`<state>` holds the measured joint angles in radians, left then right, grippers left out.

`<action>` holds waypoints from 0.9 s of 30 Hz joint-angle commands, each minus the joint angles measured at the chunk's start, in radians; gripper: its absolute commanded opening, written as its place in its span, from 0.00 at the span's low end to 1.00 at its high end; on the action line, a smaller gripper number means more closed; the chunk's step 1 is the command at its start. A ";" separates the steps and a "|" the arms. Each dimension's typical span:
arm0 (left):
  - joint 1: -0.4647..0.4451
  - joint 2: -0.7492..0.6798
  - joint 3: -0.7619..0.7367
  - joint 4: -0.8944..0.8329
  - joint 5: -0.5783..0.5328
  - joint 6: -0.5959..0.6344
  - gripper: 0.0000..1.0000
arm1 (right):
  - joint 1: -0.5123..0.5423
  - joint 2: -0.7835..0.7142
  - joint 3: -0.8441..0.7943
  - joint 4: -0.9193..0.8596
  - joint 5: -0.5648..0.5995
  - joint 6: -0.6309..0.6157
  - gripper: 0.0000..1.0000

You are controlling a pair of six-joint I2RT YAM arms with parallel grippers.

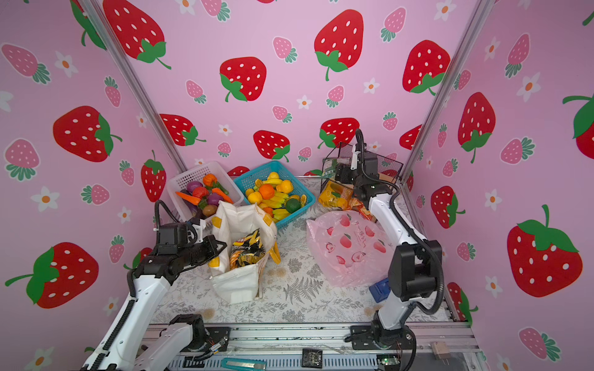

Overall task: Place the mixed food into the grocery bags and tie them
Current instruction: 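Reach the right gripper back to the shelf and grasp a green snack bag, then carry the green snack bag with the right gripper and release it into the tote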

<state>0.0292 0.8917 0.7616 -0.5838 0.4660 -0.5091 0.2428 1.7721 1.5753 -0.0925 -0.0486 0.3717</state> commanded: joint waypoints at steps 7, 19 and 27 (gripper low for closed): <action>0.004 -0.011 -0.005 0.055 0.021 -0.010 0.00 | -0.081 0.248 0.203 -0.033 -0.225 0.256 0.79; 0.003 -0.013 -0.011 0.056 0.022 -0.004 0.00 | -0.089 0.331 0.216 0.086 -0.396 0.363 0.35; 0.004 -0.013 -0.014 0.057 0.023 -0.001 0.00 | -0.129 0.189 0.127 0.145 -0.386 0.342 0.03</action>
<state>0.0292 0.8909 0.7513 -0.5694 0.4717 -0.5194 0.1337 2.0613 1.7382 0.0059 -0.4278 0.7139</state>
